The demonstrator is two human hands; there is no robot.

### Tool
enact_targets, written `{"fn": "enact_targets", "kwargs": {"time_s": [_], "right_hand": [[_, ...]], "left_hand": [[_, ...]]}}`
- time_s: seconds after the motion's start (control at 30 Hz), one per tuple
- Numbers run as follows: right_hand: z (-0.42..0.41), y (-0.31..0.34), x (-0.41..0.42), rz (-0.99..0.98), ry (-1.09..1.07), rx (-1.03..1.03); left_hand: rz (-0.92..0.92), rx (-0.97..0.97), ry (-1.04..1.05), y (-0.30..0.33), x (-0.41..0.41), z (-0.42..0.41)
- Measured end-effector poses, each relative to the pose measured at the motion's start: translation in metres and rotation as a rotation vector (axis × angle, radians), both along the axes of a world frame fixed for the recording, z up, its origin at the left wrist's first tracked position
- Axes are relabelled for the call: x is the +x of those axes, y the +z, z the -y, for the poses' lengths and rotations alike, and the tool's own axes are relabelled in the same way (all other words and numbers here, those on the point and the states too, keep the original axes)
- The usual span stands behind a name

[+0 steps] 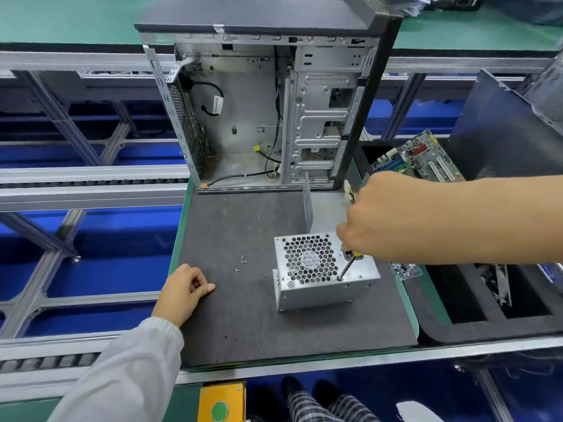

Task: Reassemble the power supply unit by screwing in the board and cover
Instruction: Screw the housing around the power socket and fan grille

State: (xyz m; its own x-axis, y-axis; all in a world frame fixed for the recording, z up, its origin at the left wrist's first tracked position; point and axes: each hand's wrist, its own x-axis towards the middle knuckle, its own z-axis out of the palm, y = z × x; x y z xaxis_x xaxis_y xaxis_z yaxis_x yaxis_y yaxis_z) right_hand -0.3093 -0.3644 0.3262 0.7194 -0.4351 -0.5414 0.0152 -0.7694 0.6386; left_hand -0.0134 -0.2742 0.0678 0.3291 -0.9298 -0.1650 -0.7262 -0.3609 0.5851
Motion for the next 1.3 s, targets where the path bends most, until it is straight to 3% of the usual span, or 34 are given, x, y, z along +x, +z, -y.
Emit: {"fn": "enact_targets", "kwargs": {"time_s": [0.23, 0.43, 0.57, 0.67, 0.77, 0.9, 1.1, 1.3], "right_hand": [[0.001, 0.002, 0.002, 0.094, -0.005, 0.156], [-0.008, 0.005, 0.004, 0.082, 0.06, 0.04], [-0.01, 0.003, -0.003, 0.068, 0.157, 0.012], [-0.014, 0.013, 0.007, -0.026, 0.0, 0.076], [-0.007, 0.006, 0.001, 0.063, -0.016, 0.138], [-0.008, 0.005, 0.004, 0.072, 0.005, 0.133], [-0.009, 0.005, 0.003, 0.087, 0.021, 0.127], [-0.009, 0.002, 0.007, 0.104, 0.002, 0.086]], "left_hand": [[0.018, 0.005, 0.058, 0.003, -0.003, 0.001], [-0.172, -0.165, 0.113, 0.026, -0.022, 0.002], [-0.454, -0.287, 0.082, 0.05, -0.063, 0.01], [-0.859, -0.27, 0.149, 0.063, -0.09, 0.014], [-1.132, -0.208, 0.23, 0.072, -0.103, 0.017], [-1.159, -0.276, 0.279, 0.077, -0.106, 0.019], [-1.372, -0.326, 0.197, 0.083, -0.109, 0.021], [-1.374, -0.336, 0.152, 0.086, -0.106, 0.027]]}}
